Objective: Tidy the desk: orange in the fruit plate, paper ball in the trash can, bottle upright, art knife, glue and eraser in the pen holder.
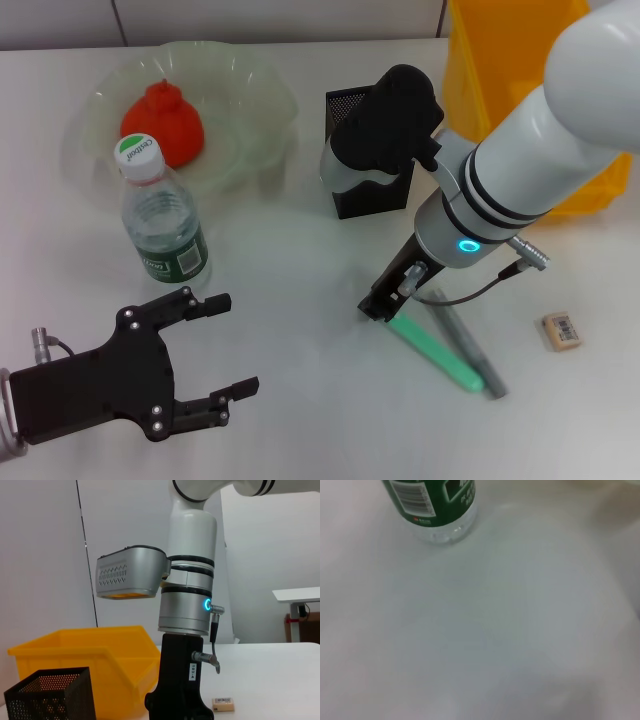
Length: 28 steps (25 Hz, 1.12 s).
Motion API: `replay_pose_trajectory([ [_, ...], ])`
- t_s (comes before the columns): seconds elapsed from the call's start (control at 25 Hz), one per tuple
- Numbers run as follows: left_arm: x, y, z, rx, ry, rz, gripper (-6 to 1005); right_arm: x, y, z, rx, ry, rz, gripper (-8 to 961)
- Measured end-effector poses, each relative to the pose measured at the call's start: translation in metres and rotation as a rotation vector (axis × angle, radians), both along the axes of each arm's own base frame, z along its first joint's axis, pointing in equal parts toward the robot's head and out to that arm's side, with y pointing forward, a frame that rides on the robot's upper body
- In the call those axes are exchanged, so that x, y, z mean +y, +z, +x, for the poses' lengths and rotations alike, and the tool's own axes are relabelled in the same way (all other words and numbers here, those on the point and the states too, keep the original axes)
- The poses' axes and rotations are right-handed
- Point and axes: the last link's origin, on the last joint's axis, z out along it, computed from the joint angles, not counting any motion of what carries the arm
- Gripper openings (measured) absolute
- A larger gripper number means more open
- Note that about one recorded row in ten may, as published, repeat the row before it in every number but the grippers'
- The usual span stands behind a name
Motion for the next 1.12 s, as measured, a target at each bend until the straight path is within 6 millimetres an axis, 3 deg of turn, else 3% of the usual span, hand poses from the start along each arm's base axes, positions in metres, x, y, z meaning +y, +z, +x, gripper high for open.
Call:
replay_pose_trajectory([
  [0.2, 0.000, 0.000, 0.000, 0.000, 0.000, 0.001, 811, -0.002, -0.002, 0.000, 0.007, -0.002, -0.019, 234],
  [0.4, 0.001, 0.000, 0.000, 0.001, 0.002, 0.004, 810, -0.002, -0.005, 0.001, -0.004, 0.004, -0.026, 181],
  [0.72, 0.000, 0.001, 0.000, -0.003, 0.001, 0.005, 809, -0.004, -0.003, -0.010, 0.027, 0.039, -0.025, 182],
  [0.92, 0.000, 0.001, 0.000, -0.003, 0.001, 0.004, 809, -0.003, 0.010, -0.022, 0.096, 0.066, 0.003, 187],
  [1.12, 0.000, 0.001, 0.000, -0.003, -0.001, 0.001, 809, 0.003, 0.046, -0.038, 0.286, 0.096, 0.082, 196],
])
